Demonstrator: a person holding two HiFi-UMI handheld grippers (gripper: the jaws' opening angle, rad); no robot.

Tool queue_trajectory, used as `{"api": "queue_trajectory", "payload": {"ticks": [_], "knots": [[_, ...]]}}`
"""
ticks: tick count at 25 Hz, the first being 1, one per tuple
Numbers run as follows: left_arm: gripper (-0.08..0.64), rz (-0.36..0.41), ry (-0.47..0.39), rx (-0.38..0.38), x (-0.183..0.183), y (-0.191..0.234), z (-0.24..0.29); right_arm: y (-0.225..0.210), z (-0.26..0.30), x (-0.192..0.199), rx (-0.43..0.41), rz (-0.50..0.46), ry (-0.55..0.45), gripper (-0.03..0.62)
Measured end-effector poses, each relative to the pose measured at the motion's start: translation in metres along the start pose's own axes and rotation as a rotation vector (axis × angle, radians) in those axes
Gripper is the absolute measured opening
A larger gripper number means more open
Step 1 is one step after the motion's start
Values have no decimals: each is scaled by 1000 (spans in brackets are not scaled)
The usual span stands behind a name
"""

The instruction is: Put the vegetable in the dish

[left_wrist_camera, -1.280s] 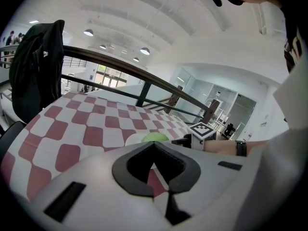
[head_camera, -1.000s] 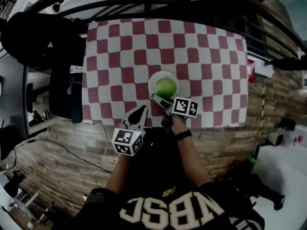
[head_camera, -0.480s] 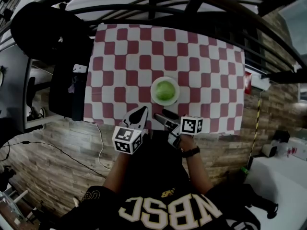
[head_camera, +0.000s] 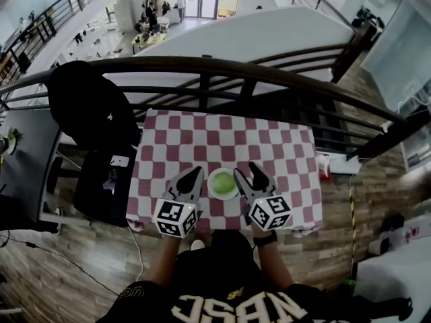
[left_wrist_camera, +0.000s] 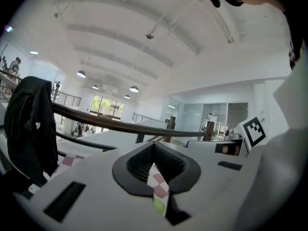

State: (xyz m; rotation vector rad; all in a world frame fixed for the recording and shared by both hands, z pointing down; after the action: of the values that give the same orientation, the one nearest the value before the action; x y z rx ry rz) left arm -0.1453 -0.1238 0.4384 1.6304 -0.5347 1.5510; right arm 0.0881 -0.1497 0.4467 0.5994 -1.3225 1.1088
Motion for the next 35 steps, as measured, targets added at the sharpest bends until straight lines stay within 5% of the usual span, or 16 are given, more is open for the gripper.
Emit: {"api": "queue_trajectory", "payload": {"ticks": [5, 12, 23, 35], "knots": [[17, 135, -96, 27, -47, -18, -1, 37, -18, -47, 69, -166, -173, 146], [17, 186, -156, 28, -53, -47, -22, 80, -53, -50, 107, -196, -310, 48], [17, 161, -151, 16, -22, -68, -41, 87, -79, -22, 159, -199, -222, 31], [17, 97, -112, 85, 21, -78, -45, 75, -109, 12, 275, -167, -118, 31]]}}
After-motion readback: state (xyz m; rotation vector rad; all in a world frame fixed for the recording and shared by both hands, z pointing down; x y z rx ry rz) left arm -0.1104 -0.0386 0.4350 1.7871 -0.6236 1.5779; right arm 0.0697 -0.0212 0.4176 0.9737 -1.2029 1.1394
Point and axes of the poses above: the fingertips, and each gripper's own axes: z forward along the fingers, y to its left, x out of its underside, the point moved 10 cm from there along -z, backward along the fingers, and after that the axes turned 10 degrees about x, right-handed, at the moved point
